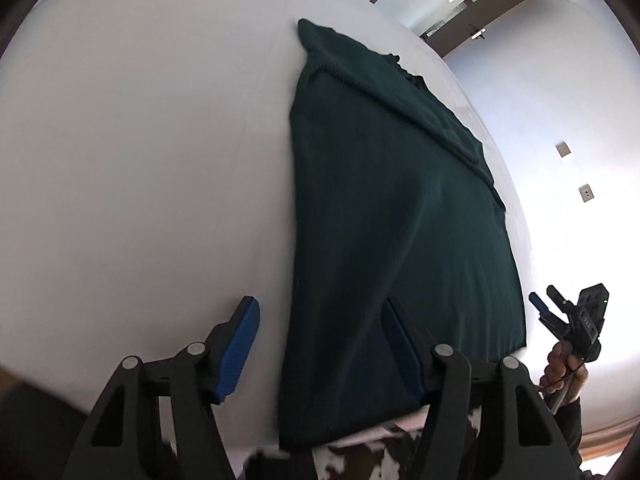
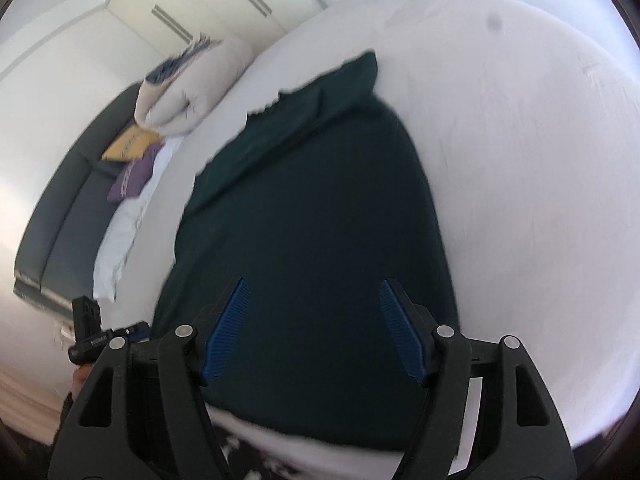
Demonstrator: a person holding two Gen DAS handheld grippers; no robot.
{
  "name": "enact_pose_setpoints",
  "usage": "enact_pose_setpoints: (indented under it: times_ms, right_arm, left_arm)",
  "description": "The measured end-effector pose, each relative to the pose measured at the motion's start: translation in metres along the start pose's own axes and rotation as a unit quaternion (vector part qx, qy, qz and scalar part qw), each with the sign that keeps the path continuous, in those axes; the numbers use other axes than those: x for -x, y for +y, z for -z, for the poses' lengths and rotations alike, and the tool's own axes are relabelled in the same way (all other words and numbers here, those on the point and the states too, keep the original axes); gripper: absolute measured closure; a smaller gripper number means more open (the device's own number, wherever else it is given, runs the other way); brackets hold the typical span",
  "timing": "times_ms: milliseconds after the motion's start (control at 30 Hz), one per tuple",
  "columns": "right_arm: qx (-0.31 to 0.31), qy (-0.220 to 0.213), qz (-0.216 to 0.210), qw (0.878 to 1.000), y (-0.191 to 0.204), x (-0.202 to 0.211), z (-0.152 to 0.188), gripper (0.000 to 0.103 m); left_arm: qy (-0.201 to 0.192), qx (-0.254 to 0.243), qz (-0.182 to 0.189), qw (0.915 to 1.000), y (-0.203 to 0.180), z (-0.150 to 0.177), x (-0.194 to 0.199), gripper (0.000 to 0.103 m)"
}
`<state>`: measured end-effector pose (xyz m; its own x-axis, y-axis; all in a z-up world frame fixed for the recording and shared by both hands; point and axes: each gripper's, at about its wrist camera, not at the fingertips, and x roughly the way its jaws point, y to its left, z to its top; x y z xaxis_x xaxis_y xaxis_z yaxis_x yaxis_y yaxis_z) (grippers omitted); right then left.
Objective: Fold small clothes
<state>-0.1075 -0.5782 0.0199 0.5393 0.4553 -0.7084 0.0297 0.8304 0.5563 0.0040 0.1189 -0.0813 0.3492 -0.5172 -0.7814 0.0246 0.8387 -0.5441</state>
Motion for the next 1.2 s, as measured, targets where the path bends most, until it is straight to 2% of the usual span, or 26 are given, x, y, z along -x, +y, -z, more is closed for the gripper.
enact_pose_setpoints:
  times_ms: [133, 300, 400, 533, 633, 700, 900, 967, 1000, 1200]
  right_arm:
    - [-0.028, 0.008, -0.019, 0.999, -0.01, 0.009, 0.031, 0.035]
    - [-0.049, 0.011, -0.029, 0.998, -0.019, 0.01, 0.042, 0.035]
    - [-0.048, 0.014, -0.033, 0.998, -0.019, 0.012, 0.042, 0.035]
    - [-0.05, 0.016, -0.029, 0.998, -0.021, 0.015, 0.041, 0.035]
    - [-0.058, 0.016, -0.024, 0.998, -0.029, 0.02, 0.039, 0.035]
    - [-0.063, 0.015, -0.018, 0.998, -0.036, 0.022, 0.037, 0.035]
    - [-0.097, -0.002, 0.011, 0.995, -0.065, 0.038, 0.034, 0.036]
    - [-0.104, 0.009, 0.017, 0.994, -0.073, 0.037, 0.035, 0.037]
    - [-0.103, 0.019, 0.02, 0.994, -0.075, 0.035, 0.036, 0.037]
    - [-0.092, 0.048, 0.034, 0.994, -0.075, 0.028, 0.036, 0.042]
  left_arm:
    - [0.013, 0.024, 0.041, 0.9988, 0.008, 0.012, 0.003, 0.038]
    - [0.046, 0.03, 0.072, 0.9959, 0.006, 0.018, -0.007, 0.038]
    - [0.06, 0.045, 0.086, 0.9934, 0.01, 0.018, -0.009, 0.046]
    - [0.078, 0.069, 0.107, 0.9888, 0.017, 0.02, -0.014, 0.064]
    - [0.077, 0.08, 0.113, 0.9874, 0.02, 0.018, -0.017, 0.07]
    - [0.074, 0.085, 0.119, 0.9866, 0.021, 0.019, -0.017, 0.07]
    - [0.066, 0.077, 0.112, 0.9886, 0.019, 0.017, -0.016, 0.071]
    - [0.066, 0.065, 0.095, 0.9911, 0.017, 0.018, -0.016, 0.088]
    - [0.068, 0.056, 0.083, 0.9927, 0.014, 0.018, -0.016, 0.09]
    - [0.057, 0.036, 0.061, 0.9958, 0.008, 0.022, -0.013, 0.094]
